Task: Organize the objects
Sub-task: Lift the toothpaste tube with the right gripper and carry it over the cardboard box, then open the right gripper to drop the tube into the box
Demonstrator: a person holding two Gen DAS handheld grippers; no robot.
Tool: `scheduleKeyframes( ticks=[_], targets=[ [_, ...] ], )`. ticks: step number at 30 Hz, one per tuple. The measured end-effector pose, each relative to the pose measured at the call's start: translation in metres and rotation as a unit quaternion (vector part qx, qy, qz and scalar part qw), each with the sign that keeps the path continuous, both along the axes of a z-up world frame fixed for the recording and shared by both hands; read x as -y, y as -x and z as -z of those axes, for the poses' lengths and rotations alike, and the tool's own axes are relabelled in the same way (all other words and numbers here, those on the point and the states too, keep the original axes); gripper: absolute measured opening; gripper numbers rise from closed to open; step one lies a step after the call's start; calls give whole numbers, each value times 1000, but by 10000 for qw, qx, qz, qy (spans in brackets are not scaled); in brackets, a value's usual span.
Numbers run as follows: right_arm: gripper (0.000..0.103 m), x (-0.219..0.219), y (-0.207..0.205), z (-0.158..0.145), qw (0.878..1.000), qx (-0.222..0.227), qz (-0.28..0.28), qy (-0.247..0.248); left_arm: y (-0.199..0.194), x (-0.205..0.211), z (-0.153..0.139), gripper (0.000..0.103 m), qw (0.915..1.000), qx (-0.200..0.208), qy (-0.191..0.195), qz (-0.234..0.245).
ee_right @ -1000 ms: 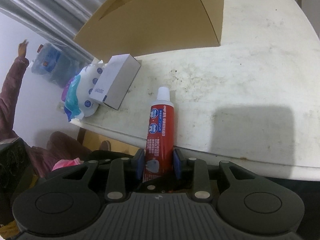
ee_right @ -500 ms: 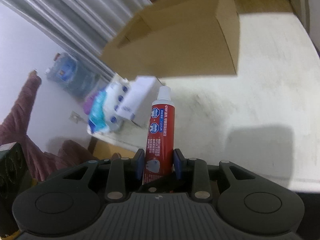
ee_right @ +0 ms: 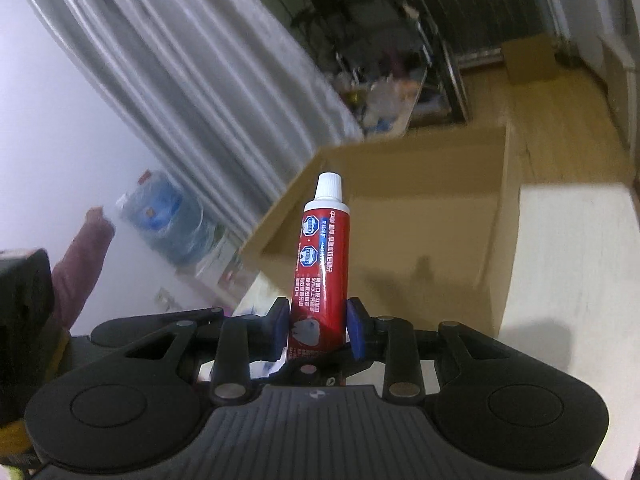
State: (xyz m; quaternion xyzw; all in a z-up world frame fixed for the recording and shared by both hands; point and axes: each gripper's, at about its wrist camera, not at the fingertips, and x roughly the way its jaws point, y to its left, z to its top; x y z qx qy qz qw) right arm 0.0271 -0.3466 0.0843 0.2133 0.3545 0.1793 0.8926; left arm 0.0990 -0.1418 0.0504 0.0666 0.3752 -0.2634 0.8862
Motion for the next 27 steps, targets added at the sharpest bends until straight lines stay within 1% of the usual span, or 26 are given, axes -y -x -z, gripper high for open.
scheduleKeyframes(
  ticks=[2, 5, 8, 12, 16, 19, 20, 21, 22, 24, 27],
  targets=[
    [34, 6, -19, -2, 10000, -1, 89, 5, -22, 10, -1, 36, 9999, 23, -119, 117],
    [34, 14, -49, 2, 9997, -73, 218, 51, -56, 23, 3, 36, 9996, -138, -148, 216],
    [34, 26, -73, 14, 9991, -227, 342, 96, -83, 34, 17, 36, 9988, -316, -166, 321],
    [34, 39, -101, 32, 9975, -544, 412, 171, -114, 44, 36, 36, 9970, -631, -176, 410],
    [34, 46, -116, 48, 9956, -769, 473, 254, -132, 51, 51, 36, 9947, -889, -133, 490],
    [34, 45, -122, 52, 9946, -742, 547, 484, -139, 56, 62, 36, 9940, -956, -145, 510],
    [34, 46, -122, 52, 9950, -705, 531, 469, -141, 57, 64, 36, 9937, -981, -119, 532],
    [34, 46, -122, 52, 9952, -692, 529, 455, -142, 58, 67, 39, 9932, -1021, -49, 563],
    [35, 46, -122, 51, 9951, -691, 537, 460, -145, 58, 70, 39, 9925, -1092, 3, 552],
    [35, 46, -122, 50, 9953, -678, 553, 406, -146, 60, 72, 43, 9918, -1191, 15, 468],
    [35, 51, -116, 46, 9955, -619, 639, 336, -145, 58, 70, 46, 9917, -1232, 51, 363]
  ],
)
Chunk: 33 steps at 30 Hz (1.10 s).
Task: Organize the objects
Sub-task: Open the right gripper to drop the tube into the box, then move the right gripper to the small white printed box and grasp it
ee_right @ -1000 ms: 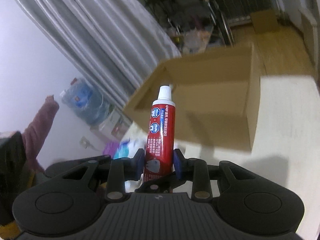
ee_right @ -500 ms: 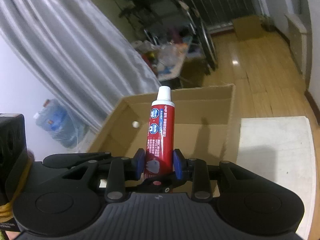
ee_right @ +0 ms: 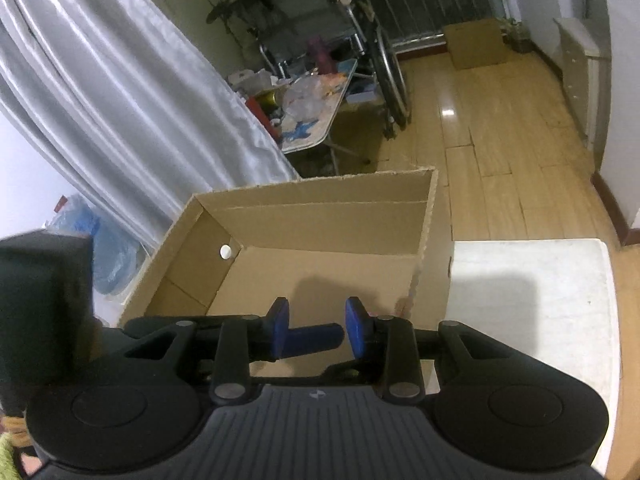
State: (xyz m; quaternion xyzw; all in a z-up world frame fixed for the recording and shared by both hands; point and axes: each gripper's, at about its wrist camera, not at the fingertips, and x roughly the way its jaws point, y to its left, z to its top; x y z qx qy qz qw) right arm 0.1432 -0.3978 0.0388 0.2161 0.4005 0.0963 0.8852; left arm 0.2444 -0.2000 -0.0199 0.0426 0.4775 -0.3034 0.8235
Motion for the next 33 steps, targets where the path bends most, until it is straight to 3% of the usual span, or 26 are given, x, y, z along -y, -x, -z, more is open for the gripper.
scheduleKeyframes(
  ticks=[7, 12, 14, 18, 19, 21, 23, 28, 33],
  targets=[
    [34, 17, 35, -33, 9989, 416, 185, -117, 28, -22, -33, 64, 9988, 405, 75, -258],
    [37, 26, 73, -54, 9970, 683, 231, -289, 65, -52, -65, 87, 9958, 658, 419, -472],
    [55, 28, 92, -61, 9959, 824, 266, -275, 87, -68, -77, 96, 9932, 789, 621, -588],
    [64, 26, 133, -69, 9941, 1076, 146, -51, 132, -99, -95, 103, 9879, 993, 924, -751],
    [73, 25, 141, -69, 9941, 1084, 94, -15, 143, -106, -96, 103, 9868, 1022, 943, -824],
    [82, 22, 158, -68, 9940, 1079, 20, 165, 163, -120, -91, 103, 9846, 1003, 935, -1083],
    [100, 13, 170, -64, 9934, 1001, -125, 539, 182, -131, -79, 103, 9835, 903, 888, -1292],
    [103, -30, 183, -43, 9837, 569, -839, 1485, 217, -149, -38, 103, 9794, 604, 673, -1807],
    [103, -79, 184, -34, 9623, 388, -1383, 2309, 232, -159, -16, 103, 9779, 344, 602, -1975]
  ],
)
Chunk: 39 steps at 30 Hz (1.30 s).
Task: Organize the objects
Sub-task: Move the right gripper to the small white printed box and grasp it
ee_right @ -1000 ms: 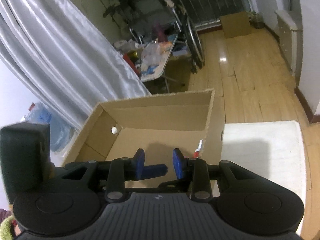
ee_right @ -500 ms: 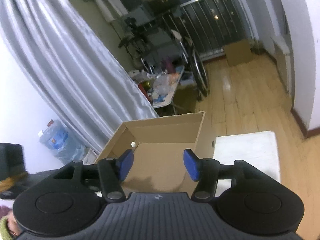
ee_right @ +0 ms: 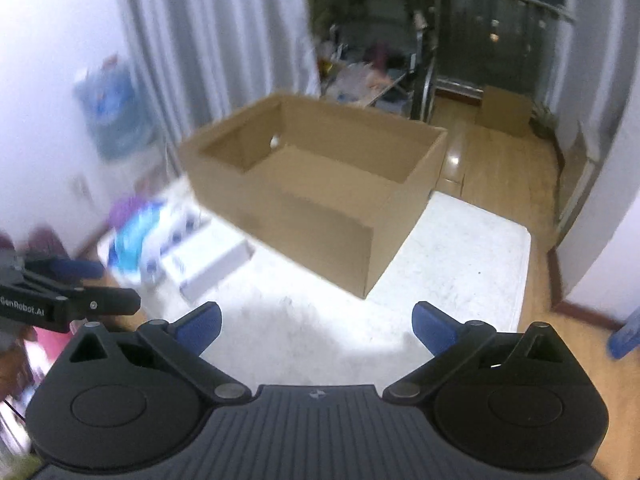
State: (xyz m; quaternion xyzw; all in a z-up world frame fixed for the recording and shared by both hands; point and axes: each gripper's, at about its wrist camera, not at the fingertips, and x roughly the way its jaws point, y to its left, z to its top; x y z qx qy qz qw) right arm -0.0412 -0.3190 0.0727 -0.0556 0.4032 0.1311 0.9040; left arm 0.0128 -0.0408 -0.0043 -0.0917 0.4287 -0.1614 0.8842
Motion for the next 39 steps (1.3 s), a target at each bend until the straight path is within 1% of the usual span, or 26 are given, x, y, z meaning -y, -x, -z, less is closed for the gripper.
scheduleKeyframes(
  ticks=[1, 3, 5, 6, 8, 10, 12, 14, 18, 20, 21, 23, 24, 29, 30, 32, 36, 39],
  targets=[
    [103, -9, 4, -1, 9998, 72, -123, 115, 0, -1, 2, 103, 10000, -70, 40, 12],
    [103, -24, 6, -2, 9991, 186, -325, 220, 4, -8, 3, 103, 9998, -77, 191, -23],
    [103, -34, 2, -1, 9986, 191, -430, 224, 8, -14, 5, 103, 9995, 47, 296, -41],
    [103, -38, 1, -2, 9985, 190, -483, 192, 10, -16, 5, 103, 9995, 144, 283, -71],
    [103, -44, 0, -4, 9982, 244, -540, 134, 17, -18, 5, 103, 9990, 409, 104, -139],
    [103, -46, 0, -8, 9973, 416, -608, 4, 23, -16, 5, 103, 9979, 614, -133, -149],
    [103, -46, 1, -9, 9955, 606, -682, -264, 25, -12, 5, 103, 9964, 750, -355, -170],
    [103, -44, -4, -7, 9928, 651, -778, -642, 25, -7, 7, 103, 9951, 812, -538, -164],
    [103, -42, -29, 5, 9850, 254, -702, -1558, 21, 5, 15, 103, 9926, 871, -841, -32],
    [103, -46, -41, 13, 9819, 170, -662, -1767, 19, 10, 20, 103, 9916, 911, -921, 21],
    [103, -51, -46, 18, 9815, 185, -672, -1781, 16, 11, 25, 102, 9909, 943, -955, 39],
    [97, -62, -55, 26, 9829, 202, -702, -1688, 16, 15, 29, 101, 9891, 1029, -1050, 115],
    [96, -69, -61, 32, 9838, 191, -737, -1624, 15, 17, 31, 99, 9885, 1038, -1086, 161],
    [72, -87, -84, 56, 9882, 131, -712, -1347, 5, 20, 40, 90, 9901, 920, -994, 366],
    [71, -89, -89, 60, 9891, 110, -693, -1298, 2, 20, 42, 85, 9903, 894, -995, 381],
    [69, -92, -97, 67, 9900, 101, -686, -1226, -4, 20, 44, 80, 9909, 829, -986, 379],
    [67, -94, -111, 80, 9905, -37, -678, -1196, -14, 17, 50, 74, 9931, 662, -892, 379],
    [67, -96, -117, 87, 9910, -112, -665, -1158, -19, 17, 55, 72, 9938, 562, -860, 415]
  ],
)
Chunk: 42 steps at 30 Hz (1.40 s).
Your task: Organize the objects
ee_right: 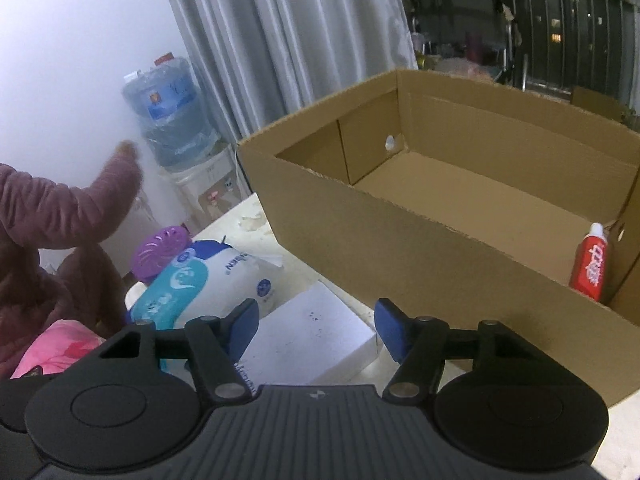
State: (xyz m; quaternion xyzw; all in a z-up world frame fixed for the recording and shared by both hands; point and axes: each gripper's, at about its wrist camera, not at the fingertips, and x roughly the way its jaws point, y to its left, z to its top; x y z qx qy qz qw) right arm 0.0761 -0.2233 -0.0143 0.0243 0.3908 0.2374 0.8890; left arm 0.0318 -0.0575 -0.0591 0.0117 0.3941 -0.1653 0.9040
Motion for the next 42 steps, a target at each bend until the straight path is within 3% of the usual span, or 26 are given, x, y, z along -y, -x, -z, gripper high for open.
scheduleKeyframes(
  ticks=[16, 26, 42],
  targets=[
    [68, 4, -16, 13, 9968, -775, 23, -209, -3, -6, 8, 71, 9996, -291, 20, -41],
    [68, 24, 6, 10, 9912, -1235, 195, -446, 13, -6, 5, 71, 9996, -272, -68, -12],
    [68, 64, 45, 8, 9867, -1360, 690, -568, 55, 24, -8, 71, 9978, -352, -176, 534]
  ],
)
